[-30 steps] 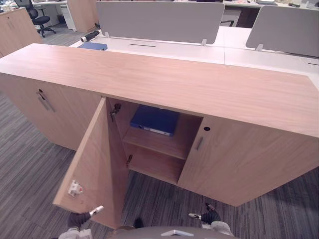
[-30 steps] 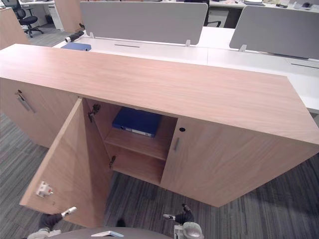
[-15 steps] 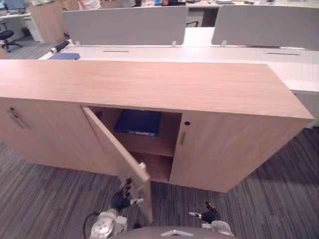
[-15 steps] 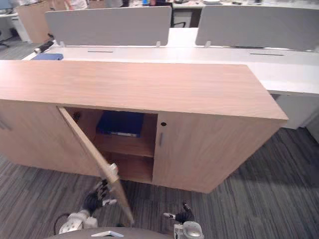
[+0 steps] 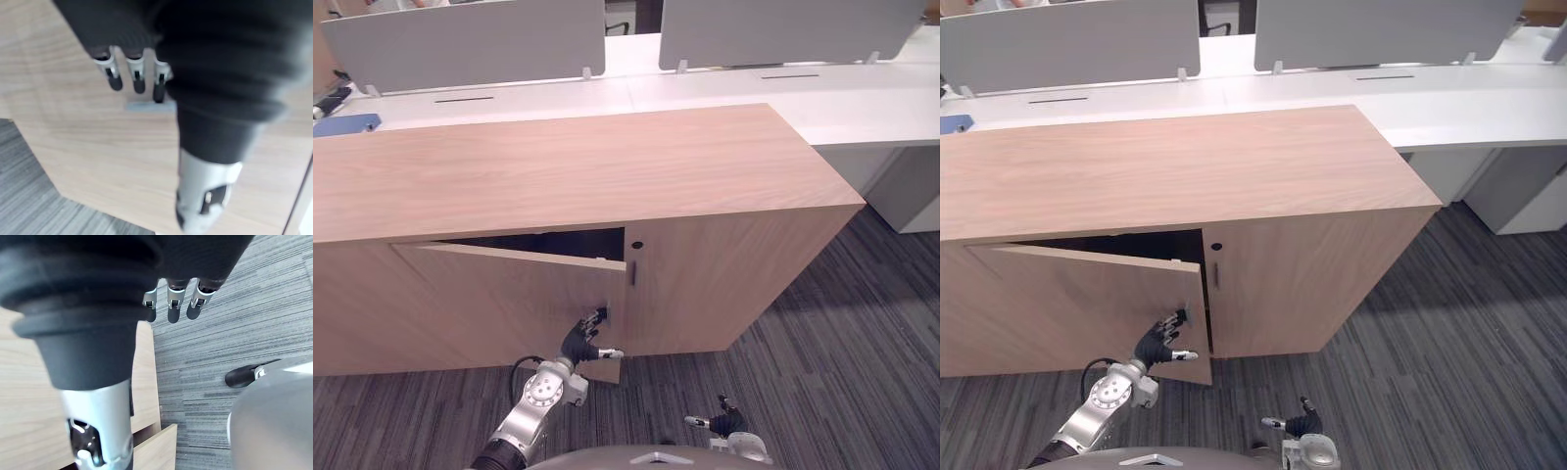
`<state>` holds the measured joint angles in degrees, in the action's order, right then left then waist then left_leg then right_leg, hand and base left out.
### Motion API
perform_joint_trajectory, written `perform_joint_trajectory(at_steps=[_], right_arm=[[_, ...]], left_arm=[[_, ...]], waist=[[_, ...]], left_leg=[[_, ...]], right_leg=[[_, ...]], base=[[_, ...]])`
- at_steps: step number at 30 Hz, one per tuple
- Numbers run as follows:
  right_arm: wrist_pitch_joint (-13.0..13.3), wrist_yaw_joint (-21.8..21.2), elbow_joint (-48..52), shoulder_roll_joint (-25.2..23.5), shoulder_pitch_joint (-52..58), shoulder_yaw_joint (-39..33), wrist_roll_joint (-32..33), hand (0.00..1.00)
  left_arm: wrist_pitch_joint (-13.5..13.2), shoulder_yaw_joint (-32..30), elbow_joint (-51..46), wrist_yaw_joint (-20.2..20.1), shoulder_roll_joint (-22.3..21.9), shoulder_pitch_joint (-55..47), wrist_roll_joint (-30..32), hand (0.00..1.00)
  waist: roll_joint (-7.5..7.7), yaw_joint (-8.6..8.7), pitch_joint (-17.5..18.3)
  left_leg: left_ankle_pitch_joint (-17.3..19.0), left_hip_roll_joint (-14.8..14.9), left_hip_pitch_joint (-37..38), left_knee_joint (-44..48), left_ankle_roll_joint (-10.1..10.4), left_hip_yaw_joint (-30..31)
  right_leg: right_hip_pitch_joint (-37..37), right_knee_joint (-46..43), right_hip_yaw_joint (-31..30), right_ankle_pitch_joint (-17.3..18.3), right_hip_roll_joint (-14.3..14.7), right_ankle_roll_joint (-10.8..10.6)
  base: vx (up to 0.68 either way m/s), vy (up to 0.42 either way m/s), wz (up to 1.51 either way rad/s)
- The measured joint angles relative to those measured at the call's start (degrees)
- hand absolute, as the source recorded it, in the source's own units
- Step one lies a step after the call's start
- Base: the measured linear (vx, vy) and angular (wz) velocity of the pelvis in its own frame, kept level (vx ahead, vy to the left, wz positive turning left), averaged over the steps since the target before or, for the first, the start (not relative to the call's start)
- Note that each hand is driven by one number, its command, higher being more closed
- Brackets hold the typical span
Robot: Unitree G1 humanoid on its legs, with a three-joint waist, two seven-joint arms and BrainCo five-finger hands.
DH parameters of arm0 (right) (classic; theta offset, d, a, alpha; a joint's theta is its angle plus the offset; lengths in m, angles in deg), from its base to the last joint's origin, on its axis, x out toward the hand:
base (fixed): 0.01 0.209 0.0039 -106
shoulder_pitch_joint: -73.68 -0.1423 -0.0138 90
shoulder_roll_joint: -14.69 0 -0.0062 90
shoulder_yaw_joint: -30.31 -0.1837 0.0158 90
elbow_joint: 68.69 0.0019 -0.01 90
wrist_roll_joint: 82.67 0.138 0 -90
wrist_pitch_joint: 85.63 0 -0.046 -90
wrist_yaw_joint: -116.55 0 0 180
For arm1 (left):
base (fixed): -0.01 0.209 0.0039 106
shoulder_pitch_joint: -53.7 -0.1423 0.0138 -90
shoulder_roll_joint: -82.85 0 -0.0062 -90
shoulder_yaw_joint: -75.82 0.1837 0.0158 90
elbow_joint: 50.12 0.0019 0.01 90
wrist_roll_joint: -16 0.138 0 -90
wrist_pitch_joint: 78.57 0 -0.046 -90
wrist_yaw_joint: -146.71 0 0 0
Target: Walk over to the cabinet, pick up the folder, carry it to the office cabinet, place the folder inside the office cabinet, then close the office cabinet door
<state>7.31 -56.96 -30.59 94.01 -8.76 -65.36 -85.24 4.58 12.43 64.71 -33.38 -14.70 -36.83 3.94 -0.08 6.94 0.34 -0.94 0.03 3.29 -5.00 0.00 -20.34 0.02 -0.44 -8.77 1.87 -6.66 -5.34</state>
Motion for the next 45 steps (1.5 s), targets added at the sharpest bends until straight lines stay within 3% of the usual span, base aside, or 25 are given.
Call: perform_joint_trajectory(at_steps=[7,14,21,24,33,45], right_arm=[[-0.7,0.1,-1.5,0.0,0.2,0.1,0.0,0.00],[-0.7,0.1,-3.1,-0.2,0.1,0.4,0.1,0.00],[-0.7,0.0,-3.1,-0.3,0.5,-0.1,0.6,0.00],[-0.7,0.0,-3.4,-0.4,0.8,-0.2,0.7,0.00],[-0.7,0.1,-7.7,-0.7,-1.6,-1.7,1.1,0.00],[-1.7,0.0,-9.8,-0.8,-4.0,-4.1,1.2,0.00]], left_arm=[[-0.1,-0.9,1.2,2.3,2.0,4.1,0.5,0.00],[-0.6,-2.1,1.2,2.1,1.9,4.2,1.2,0.00],[-0.7,-7.9,1.3,0.6,1.8,-1.6,2.3,0.00],[-0.6,-11.5,5.6,0.5,1.8,-3.5,2.9,0.00],[0.7,-22.1,22.8,1.1,1.8,-5.7,7.6,0.00],[2.7,-27.3,32.7,3.0,1.1,-5.4,14.0,0.00]], waist=[[1.22,1.27,0.0],[2.20,0.96,0.2],[2.55,0.52,0.2],[2.97,-0.60,0.2],[3.80,-1.47,0.0],[3.82,-2.24,-2.1]], left_leg=[[0.7,0.1,1.9,-0.1,0.5,0.0],[0.5,0.1,1.8,-0.1,0.3,1.3],[0.5,0.1,1.7,-0.1,0.3,3.0],[0.4,0.0,1.6,-0.1,0.1,3.9],[0.3,-0.1,0.8,-0.1,0.1,5.4],[0.5,-0.6,0.5,-0.1,0.4,7.0]], right_leg=[[-1.9,1.6,0.3,-0.8,0.1,1.1],[-2.3,1.6,1.8,-0.4,-0.1,1.5],[-3.0,1.7,3.6,0.2,-0.3,0.4],[-3.5,1.8,4.7,0.2,-0.4,-0.3],[-4.0,2.5,6.5,0.2,-0.6,-0.5],[-4.3,1.9,8.1,0.7,-1.1,-1.0]], base=[[0.02,-0.042,-0.12],[-0.07,-0.052,0.07],[-0.04,-0.042,0.12],[0.02,-0.040,0.16],[0.02,-0.042,0.10],[-0.03,-0.036,0.07]])
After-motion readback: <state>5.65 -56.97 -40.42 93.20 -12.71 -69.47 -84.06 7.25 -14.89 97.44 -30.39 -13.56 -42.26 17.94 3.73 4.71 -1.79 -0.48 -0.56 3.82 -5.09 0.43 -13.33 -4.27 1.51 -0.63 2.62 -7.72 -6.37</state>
